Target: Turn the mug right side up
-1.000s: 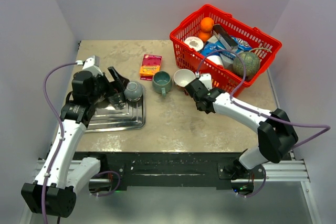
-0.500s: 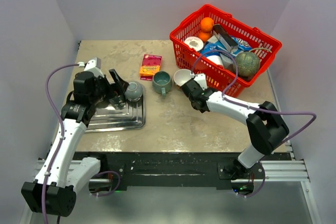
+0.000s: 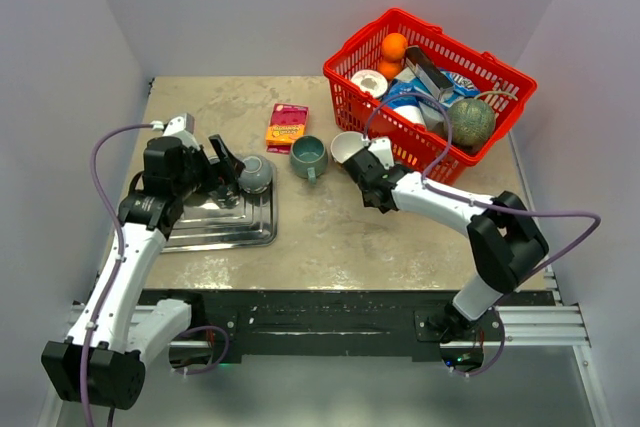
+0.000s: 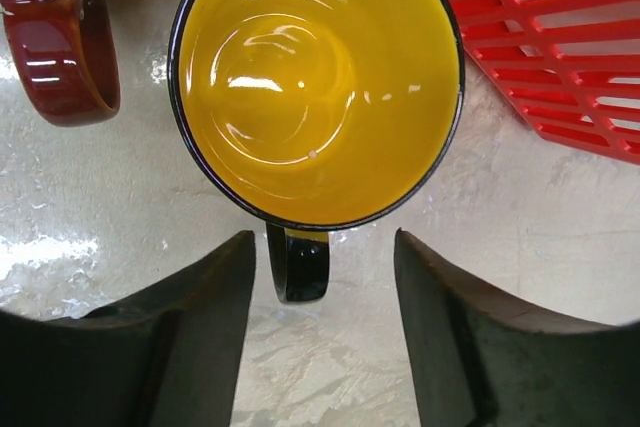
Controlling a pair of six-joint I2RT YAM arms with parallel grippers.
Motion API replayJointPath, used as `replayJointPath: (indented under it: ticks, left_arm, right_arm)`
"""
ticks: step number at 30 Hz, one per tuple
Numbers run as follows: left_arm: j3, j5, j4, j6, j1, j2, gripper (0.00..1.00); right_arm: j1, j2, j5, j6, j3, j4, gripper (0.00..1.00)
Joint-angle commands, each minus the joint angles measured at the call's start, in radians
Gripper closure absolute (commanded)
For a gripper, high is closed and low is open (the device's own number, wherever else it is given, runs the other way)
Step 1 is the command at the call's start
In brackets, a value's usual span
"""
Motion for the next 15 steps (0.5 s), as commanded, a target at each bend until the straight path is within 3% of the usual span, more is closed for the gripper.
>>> replayJointPath:
  ticks: [1, 6, 13, 15]
  left_arm:
    - [0.029, -0.055, -0.051, 0.035, 0.001, 0.024, 0.01]
    - [0.045, -0.151, -0.129, 0.053, 0.001, 0.052, 0.01]
    - [0.063, -0.360, -0.208, 0.050, 0.002, 0.083, 0.01]
    - [0.106, -0.391, -0.226, 0.051, 0.051, 0.115, 0.01]
  right_arm:
    - [-0.005, -0.083, -0.004, 0.003, 0.071, -0.031, 0.32]
    - [-0.005, -0.168, -0.061, 0.000, 0.134, -0.094, 0.18]
    - [-0.007, -0.222, -0.124, -0.015, 0.229, -0.129, 0.15]
    - [-0.007, -0.230, -0.145, -0.014, 0.242, -0.130, 0.15]
